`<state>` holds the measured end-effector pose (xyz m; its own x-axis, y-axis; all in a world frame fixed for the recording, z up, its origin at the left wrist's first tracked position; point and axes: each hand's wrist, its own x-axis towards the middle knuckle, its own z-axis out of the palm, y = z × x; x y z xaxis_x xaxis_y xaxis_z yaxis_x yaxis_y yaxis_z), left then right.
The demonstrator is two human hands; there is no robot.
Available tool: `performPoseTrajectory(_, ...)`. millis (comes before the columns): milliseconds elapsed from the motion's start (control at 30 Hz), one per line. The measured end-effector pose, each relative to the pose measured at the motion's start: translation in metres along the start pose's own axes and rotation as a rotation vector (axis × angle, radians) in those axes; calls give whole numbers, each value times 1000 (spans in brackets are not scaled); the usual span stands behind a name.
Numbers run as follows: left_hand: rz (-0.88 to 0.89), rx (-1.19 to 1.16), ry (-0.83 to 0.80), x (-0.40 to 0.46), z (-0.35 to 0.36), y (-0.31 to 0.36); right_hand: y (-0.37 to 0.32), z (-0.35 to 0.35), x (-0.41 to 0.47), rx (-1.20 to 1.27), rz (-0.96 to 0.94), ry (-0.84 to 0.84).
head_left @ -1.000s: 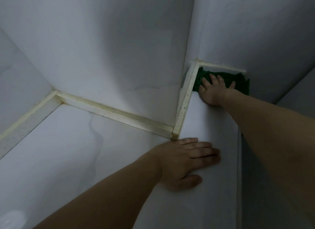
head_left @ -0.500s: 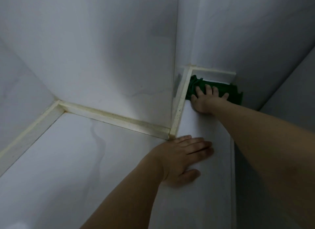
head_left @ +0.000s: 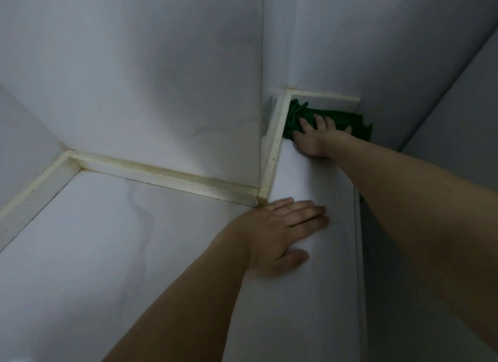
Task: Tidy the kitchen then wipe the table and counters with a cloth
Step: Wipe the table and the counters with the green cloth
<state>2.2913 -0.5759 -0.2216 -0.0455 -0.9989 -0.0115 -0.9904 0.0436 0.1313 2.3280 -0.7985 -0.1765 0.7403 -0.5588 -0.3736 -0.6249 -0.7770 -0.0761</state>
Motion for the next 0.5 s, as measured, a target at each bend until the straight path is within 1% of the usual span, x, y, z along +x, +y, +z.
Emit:
performPoseTrajectory(100,-27,50,-45,-1,-8,7,2,9,-26,17,-10,-16)
performPoseTrajectory(200,-90,82,-52,-10,-19,23,-1,20,-55,25,-12,-30)
performPoseTrajectory(267,-149,126,-83,-30,-32,31,-3,28,-76,32,-15,-56)
performPoseTrajectory(367,-341,150,-134,-73,-50,37,-7,40,-104,33,-12,-70)
performPoseTrajectory(433,-517,114,-203,-101,-60,41,-12,49,-127,34,-4,-79)
performPoseTrajectory(500,-660,75,-227,-124,-65,47,-18,56,-152,36,-9,-92)
